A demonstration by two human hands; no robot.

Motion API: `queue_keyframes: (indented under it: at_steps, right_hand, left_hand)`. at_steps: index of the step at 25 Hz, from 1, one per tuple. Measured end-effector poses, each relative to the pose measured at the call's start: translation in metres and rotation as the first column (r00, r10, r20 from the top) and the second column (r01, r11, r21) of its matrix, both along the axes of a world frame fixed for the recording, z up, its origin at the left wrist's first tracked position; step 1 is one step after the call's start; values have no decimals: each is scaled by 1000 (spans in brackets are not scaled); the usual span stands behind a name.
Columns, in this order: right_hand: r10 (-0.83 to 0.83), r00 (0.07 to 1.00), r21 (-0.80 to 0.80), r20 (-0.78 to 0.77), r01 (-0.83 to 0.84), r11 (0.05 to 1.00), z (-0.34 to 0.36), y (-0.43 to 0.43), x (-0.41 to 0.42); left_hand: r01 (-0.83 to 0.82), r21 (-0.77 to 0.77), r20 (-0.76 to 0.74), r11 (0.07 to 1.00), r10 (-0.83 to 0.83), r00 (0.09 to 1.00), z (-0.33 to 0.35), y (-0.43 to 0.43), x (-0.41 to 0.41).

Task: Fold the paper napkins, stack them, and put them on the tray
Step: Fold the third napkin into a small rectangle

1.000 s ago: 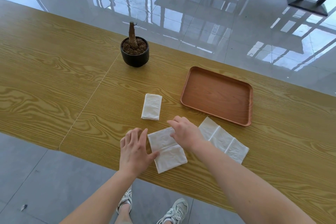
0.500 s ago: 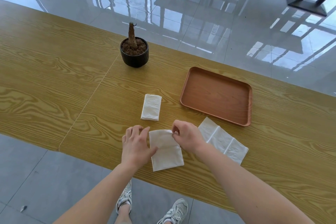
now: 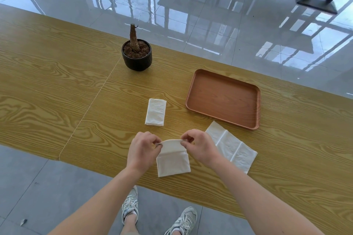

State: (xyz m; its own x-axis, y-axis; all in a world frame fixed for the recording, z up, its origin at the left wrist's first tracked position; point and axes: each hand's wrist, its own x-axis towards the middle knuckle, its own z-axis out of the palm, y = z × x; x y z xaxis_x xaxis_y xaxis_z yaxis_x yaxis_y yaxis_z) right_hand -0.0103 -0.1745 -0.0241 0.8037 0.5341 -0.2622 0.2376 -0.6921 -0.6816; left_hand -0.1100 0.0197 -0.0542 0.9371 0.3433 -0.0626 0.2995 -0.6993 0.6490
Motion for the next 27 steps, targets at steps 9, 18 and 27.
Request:
queue_keyframes:
  at_steps: [9, 18, 27]
  right_hand:
    - [199, 961, -87, 192, -185, 979, 5, -14, -20]
    - [277, 922, -168, 270, -239, 957, -6, -29, -47]
    - [312, 921, -213, 232, -265, 941, -19, -37, -59]
  left_hand:
    - [126, 106, 123, 986, -139, 983, 8, -19, -30]
    - [356, 383, 169, 852, -444, 880, -11, -18, -51]
    - [401, 314, 105, 861, -451, 886, -17, -26, -63]
